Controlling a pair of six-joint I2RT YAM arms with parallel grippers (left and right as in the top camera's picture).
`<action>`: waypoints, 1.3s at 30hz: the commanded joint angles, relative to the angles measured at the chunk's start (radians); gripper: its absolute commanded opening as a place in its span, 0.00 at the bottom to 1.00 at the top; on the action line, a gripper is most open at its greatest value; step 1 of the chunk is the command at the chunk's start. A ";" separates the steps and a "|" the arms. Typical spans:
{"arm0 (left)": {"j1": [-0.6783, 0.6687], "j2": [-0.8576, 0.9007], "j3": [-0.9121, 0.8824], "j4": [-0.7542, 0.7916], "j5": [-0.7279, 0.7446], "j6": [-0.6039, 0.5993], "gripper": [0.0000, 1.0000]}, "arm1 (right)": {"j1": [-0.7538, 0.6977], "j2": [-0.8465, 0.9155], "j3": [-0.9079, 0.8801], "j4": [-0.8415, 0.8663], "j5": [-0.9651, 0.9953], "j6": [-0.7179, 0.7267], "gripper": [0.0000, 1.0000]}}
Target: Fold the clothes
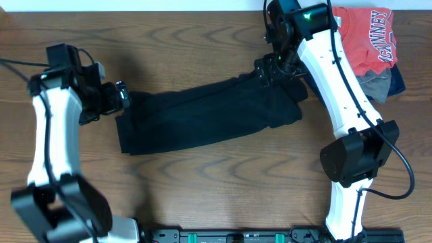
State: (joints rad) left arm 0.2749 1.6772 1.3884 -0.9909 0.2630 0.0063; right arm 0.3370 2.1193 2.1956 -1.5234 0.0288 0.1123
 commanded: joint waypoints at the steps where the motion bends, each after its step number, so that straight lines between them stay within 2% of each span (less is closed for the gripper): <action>1: 0.017 0.088 0.006 0.013 0.008 0.059 0.98 | -0.004 -0.021 -0.006 0.005 -0.003 -0.040 0.99; 9: 0.062 0.234 0.006 0.062 0.019 0.148 0.98 | -0.026 -0.021 -0.006 0.014 -0.004 -0.062 0.99; 15: 0.066 0.291 -0.005 0.059 0.124 0.256 0.98 | -0.026 -0.021 -0.006 0.034 -0.004 -0.066 0.99; 24: 0.066 0.359 -0.069 0.065 0.149 0.334 0.98 | -0.027 -0.021 -0.006 0.054 -0.004 -0.066 0.99; 28: 0.066 0.360 -0.093 0.093 0.149 0.333 0.99 | -0.026 -0.021 -0.006 0.058 -0.004 -0.066 0.99; 30: 0.065 0.360 -0.111 0.104 0.148 0.334 0.97 | -0.026 -0.021 -0.006 0.058 -0.005 -0.066 0.99; 39: 0.062 0.360 -0.256 0.230 0.144 0.333 0.71 | -0.026 -0.021 -0.006 0.059 -0.011 -0.065 0.99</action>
State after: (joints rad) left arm 0.3416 1.9575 1.2308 -0.7830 0.3977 0.3248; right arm 0.3134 2.1193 2.1921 -1.4673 0.0242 0.0589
